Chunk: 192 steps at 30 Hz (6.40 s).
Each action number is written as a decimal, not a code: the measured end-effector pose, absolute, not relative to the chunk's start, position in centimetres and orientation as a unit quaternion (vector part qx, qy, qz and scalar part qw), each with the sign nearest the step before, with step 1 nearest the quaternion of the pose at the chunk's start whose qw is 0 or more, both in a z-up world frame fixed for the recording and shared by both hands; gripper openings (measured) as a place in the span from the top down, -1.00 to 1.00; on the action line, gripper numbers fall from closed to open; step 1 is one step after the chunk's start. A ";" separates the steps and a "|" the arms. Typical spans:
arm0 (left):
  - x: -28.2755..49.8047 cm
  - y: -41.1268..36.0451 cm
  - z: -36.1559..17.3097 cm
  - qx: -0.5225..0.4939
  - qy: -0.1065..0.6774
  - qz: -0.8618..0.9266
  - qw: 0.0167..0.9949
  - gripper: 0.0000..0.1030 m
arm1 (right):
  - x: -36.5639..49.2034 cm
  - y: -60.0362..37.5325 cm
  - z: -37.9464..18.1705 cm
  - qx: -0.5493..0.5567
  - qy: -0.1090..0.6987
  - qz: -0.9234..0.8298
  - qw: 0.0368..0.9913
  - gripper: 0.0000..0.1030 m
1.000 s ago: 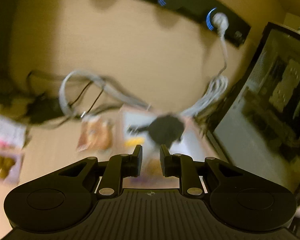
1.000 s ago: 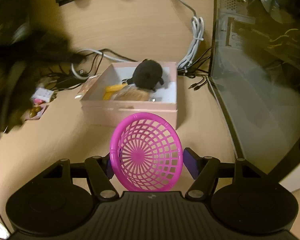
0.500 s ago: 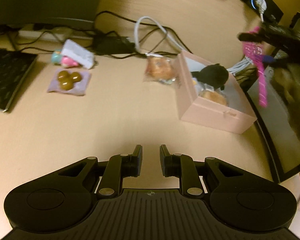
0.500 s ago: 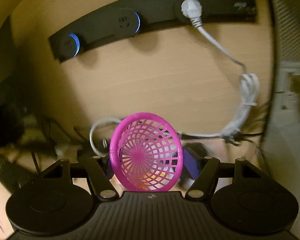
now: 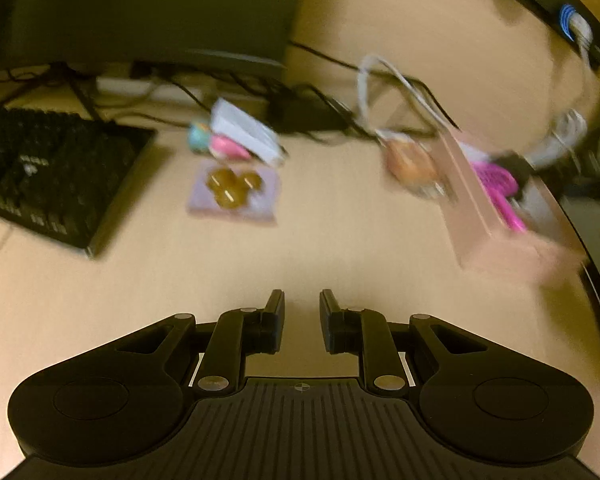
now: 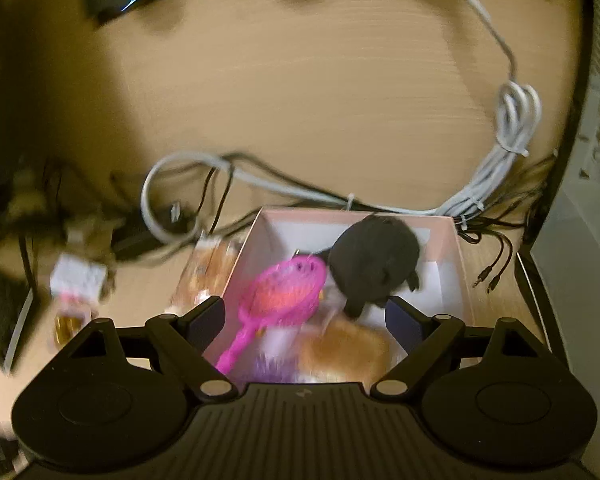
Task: Organize objects
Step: 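Lower the pink net scoop into the pink box and open the right gripper, then move the left gripper down to the white power strip on the desk, then grasp the white power strip with the left gripper and lift it, then carry the power strip to the right gripper while the right gripper grasps it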
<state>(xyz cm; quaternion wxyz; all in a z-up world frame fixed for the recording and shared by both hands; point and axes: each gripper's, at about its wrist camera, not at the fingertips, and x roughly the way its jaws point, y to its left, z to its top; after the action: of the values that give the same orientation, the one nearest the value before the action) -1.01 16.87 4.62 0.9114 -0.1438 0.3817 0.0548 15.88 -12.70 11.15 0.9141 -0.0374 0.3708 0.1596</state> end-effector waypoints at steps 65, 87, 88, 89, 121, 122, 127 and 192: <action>10.2 19.2 3.3 -0.157 0.368 0.012 0.916 0.59 | 5.8 -11.0 8.5 -0.092 0.399 0.181 0.894 -0.93; -2.2 7.3 7.2 -0.013 0.347 -0.007 0.938 0.55 | 5.7 -17.1 2.8 -0.064 0.436 0.169 0.882 -1.00; -2.7 7.4 7.1 -0.010 0.353 0.000 0.936 0.55 | 5.6 -17.3 2.7 -0.065 0.432 0.169 0.884 -1.00; -3.2 7.7 6.8 -0.012 0.364 0.008 0.931 0.55 | 5.4 -17.3 2.6 -0.070 0.429 0.172 0.884 -1.00; -3.7 -0.2 1.6 0.051 0.443 -0.097 0.890 0.47 | 5.5 -17.3 2.7 -0.091 0.439 0.196 0.872 -1.00; -3.7 -0.3 1.6 0.049 0.443 -0.097 0.890 0.46 | 5.5 -17.4 2.7 -0.091 0.439 0.197 0.872 -1.00; -3.6 -1.0 1.7 0.056 0.447 -0.109 0.886 0.24 | 5.5 -17.3 2.7 -0.092 0.439 0.197 0.872 -1.00; -4.7 11.5 4.9 -0.081 0.397 0.008 0.914 0.13 | 6.9 -4.8 5.2 -0.125 0.397 0.339 0.844 -0.19</action>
<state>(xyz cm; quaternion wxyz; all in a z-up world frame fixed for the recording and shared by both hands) -4.75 11.53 4.89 0.9141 -0.0805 0.3974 0.0078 6.90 -4.81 5.16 0.8437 -0.1251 0.3967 0.3394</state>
